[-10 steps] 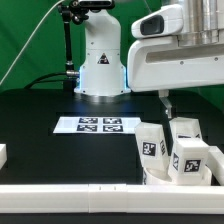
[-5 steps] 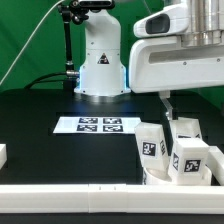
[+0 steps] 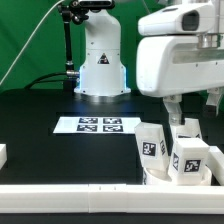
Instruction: Assemble stool
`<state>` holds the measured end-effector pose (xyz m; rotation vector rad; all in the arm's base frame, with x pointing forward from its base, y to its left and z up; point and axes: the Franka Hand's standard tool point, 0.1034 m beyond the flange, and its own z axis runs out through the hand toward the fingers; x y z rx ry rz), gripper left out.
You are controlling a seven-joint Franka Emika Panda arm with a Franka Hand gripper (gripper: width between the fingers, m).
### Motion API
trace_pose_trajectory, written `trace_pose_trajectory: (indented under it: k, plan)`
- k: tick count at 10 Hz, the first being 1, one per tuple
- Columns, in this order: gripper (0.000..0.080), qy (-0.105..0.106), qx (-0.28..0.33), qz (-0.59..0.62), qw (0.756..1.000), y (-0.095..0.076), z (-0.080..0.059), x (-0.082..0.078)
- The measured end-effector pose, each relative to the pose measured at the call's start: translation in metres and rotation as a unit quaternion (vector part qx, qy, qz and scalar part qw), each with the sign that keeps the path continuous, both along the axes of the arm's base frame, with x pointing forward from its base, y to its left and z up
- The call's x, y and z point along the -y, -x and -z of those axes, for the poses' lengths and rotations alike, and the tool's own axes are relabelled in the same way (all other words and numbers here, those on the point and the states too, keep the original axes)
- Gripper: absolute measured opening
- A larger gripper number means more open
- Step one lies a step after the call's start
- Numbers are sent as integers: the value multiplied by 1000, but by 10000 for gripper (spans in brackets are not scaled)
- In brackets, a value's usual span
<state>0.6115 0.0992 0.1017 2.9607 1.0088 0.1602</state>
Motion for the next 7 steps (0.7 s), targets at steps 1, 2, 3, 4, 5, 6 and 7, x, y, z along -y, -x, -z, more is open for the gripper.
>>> trace_pose_trajectory:
  k: [1, 2, 3, 4, 5, 6, 7]
  plan:
    - [649, 7, 0, -34, 999, 1, 1, -2]
    - [649, 12, 1, -62, 998, 1, 1, 0]
    - [649, 15, 1, -82, 996, 1, 1, 2]
    - [649, 23, 1, -115, 993, 1, 1, 3]
    - [649, 23, 1, -121, 992, 2, 2, 2]
    - [649, 22, -2, -121, 992, 5, 5, 0]
    - [649, 22, -5, -119, 993, 7, 8, 0]
